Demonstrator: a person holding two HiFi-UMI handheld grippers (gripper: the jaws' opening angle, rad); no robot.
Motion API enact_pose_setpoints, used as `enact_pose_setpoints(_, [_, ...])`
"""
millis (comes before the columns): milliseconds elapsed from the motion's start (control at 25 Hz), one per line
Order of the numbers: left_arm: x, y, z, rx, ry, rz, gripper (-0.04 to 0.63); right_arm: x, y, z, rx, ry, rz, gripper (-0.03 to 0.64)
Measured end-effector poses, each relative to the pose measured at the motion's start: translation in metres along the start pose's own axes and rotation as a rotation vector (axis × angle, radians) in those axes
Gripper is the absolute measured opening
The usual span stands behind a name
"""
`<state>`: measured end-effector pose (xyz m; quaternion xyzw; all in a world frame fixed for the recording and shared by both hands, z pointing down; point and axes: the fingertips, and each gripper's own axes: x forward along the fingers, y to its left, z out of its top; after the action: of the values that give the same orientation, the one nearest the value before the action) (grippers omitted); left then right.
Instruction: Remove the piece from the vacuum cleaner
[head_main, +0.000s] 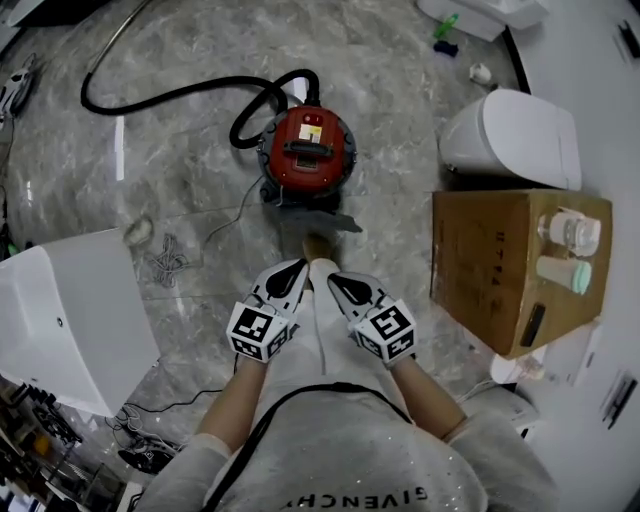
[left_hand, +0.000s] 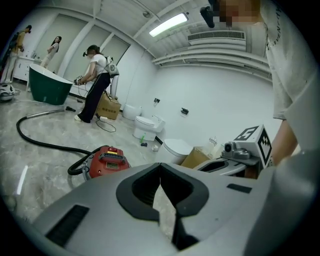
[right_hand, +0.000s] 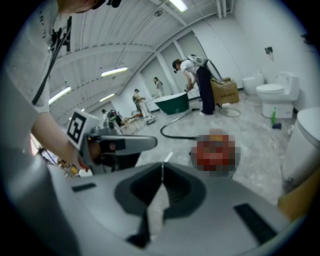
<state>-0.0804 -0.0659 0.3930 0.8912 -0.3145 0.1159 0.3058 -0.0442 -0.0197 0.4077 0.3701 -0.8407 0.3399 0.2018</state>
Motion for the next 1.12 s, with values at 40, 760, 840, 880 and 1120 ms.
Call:
enact_pose_setpoints(40, [0.005, 0.003, -0.002, -0.002, 0.004, 0.003, 0.023, 0.006, -0.004, 0.0, 0.002, 0.001, 0.009, 0.015])
enact_pose_setpoints(760, [0.09, 0.067, -0.105, -0.024, 0.15, -0.134, 0.033, 0.106, -0.098, -0.049, -0.111, 0.047, 0.017, 0.015])
enact_pose_setpoints(840, [0.098, 0.071, -0.114, -0.007, 0.159, -0.139, 0.074, 0.115, -0.104, -0.054, -0.176, 0.068, 0.014, 0.015])
enact_pose_setpoints(880, [0.103, 0.074, -0.117, 0.017, 0.164, -0.139, 0.092, 0.119, -0.107, -0.057, -0.208, 0.08, 0.017, 0.015])
enact_pose_setpoints(1120, [0.123, 0.089, -0.138, 0.144, 0.222, -0.119, 0.153, 0.133, -0.119, -0.077, -0.311, 0.15, 0.045, 0.015])
